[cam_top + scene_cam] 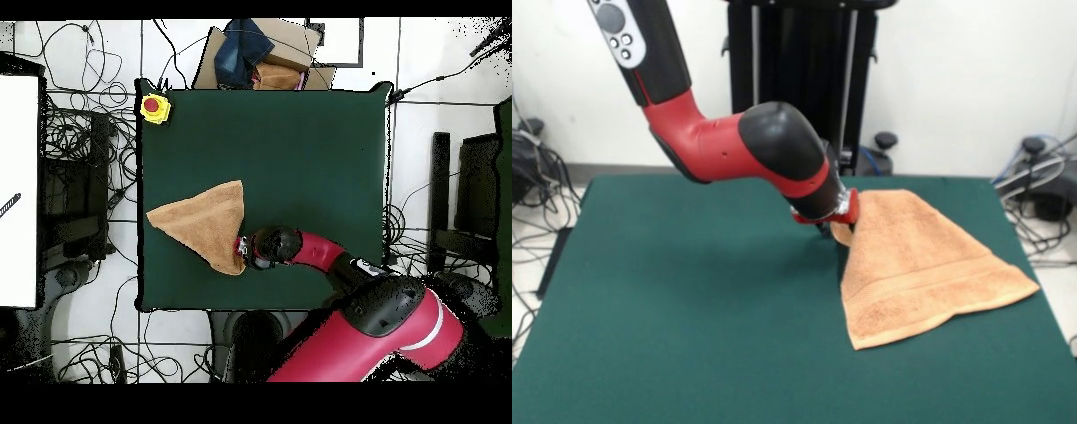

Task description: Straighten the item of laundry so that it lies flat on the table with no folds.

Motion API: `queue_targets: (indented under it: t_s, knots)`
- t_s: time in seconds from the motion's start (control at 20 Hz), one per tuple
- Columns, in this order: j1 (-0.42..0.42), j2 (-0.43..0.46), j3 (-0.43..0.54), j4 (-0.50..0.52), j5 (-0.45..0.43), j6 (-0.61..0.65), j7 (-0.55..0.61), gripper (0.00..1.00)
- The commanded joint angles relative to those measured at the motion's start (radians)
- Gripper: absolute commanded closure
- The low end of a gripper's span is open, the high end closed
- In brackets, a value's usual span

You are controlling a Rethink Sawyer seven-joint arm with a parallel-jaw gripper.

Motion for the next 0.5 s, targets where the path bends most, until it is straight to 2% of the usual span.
queue_targets:
  t_s: [0.05,0.1,0.5]
  knots:
    - [0.100,0.143,0.077,0.037,-0.027,-0.219,0.095,0.00]
    - [0.097,0.145,0.077,0.038,-0.024,-0.219,0.090,1.00]
    - [0.097,0.137,0.076,0.037,-0.016,-0.202,0.078,1.00]
